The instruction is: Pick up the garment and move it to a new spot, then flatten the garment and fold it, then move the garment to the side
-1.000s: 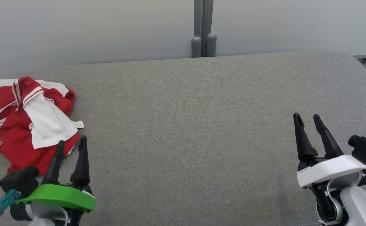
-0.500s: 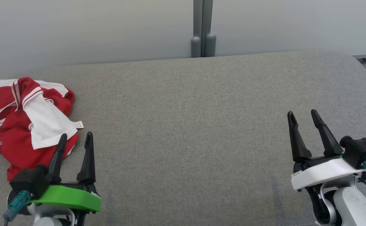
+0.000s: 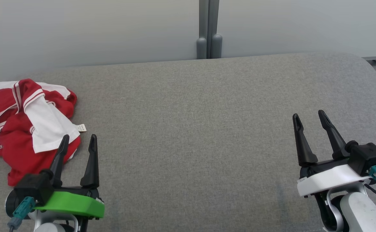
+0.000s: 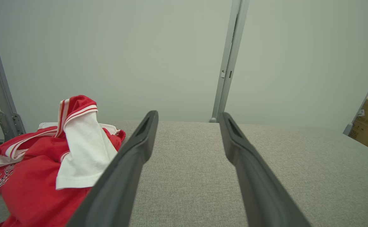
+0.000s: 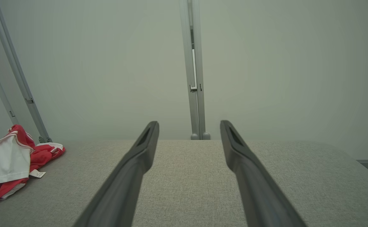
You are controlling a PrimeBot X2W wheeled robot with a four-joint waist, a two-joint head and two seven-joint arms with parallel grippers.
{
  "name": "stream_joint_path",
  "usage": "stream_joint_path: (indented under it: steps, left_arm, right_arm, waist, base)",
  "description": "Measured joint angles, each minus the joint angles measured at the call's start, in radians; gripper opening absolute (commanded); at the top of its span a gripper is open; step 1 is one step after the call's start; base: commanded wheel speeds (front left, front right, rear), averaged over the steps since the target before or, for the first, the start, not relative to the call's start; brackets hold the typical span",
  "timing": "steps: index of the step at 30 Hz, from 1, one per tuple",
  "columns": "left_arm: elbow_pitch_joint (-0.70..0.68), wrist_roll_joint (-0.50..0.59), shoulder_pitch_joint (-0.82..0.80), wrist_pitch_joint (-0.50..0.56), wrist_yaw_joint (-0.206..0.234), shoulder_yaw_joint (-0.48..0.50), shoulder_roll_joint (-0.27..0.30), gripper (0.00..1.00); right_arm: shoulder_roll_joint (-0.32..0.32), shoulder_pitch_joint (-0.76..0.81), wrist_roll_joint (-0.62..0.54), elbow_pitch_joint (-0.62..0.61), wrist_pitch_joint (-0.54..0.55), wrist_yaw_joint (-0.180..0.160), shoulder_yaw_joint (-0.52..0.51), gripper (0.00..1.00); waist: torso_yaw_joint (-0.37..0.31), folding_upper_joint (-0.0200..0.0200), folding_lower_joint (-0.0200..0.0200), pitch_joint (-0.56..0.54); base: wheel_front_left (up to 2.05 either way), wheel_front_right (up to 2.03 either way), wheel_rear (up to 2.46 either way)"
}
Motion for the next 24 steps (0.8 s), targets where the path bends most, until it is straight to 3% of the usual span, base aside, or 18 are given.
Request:
stream_joint_path:
  steps: [14,24]
  left_arm:
    - [0.003,0.001,0.0,0.0,0.0,-0.002,-0.001,1.0]
    - [0.023,0.008,-0.001,0.0,0.0,-0.006,-0.003,1.0]
  right_arm:
    - [0.001,0.002,0.0,-0.001,0.0,-0.009,-0.008,1.0]
    - [0.012,0.022,0.01,-0.005,0.0,-0.008,-0.02,1.0]
  waist:
    - [0.005,0.0,0.0,-0.004]
    - [0.059,0.0,0.0,-0.005]
  base:
    - [0.0,0.0,0.0]
    - [0.0,0.0,0.0]
